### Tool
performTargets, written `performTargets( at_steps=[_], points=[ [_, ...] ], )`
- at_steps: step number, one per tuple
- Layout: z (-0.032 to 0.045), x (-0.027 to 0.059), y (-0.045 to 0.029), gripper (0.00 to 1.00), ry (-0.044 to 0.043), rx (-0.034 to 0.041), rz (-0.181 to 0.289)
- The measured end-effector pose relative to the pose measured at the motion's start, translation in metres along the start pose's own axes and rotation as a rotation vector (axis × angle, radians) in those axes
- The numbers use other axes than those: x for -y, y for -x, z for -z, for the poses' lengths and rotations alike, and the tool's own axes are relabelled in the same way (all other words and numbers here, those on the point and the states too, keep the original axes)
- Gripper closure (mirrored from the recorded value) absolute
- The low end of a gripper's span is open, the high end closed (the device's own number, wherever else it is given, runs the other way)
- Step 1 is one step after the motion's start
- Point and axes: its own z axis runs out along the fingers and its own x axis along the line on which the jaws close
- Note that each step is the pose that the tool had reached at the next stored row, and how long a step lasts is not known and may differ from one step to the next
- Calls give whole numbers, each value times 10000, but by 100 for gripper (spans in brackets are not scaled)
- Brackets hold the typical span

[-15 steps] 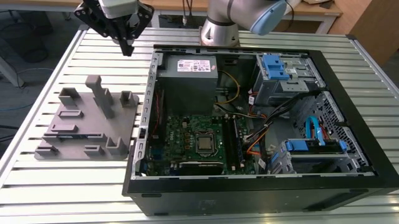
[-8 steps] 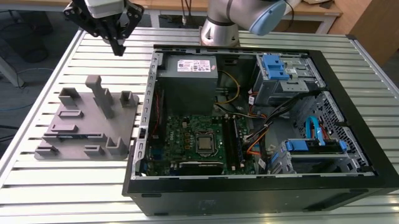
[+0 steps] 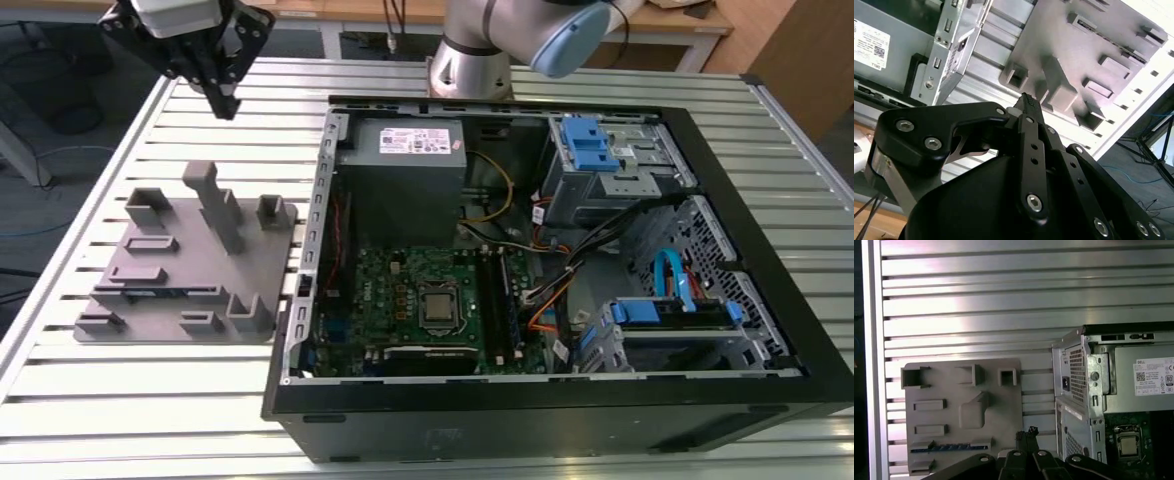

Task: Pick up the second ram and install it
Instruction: 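Reach for the second ram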

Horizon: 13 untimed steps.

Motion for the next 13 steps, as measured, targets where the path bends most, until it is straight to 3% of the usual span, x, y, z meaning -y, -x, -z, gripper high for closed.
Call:
performTargets(
  at_steps=[5, 13],
  points=[
    [-5, 17, -213, 89, 0, 0, 0],
    [-50, 102, -420, 89, -1, 0, 1]
  ],
)
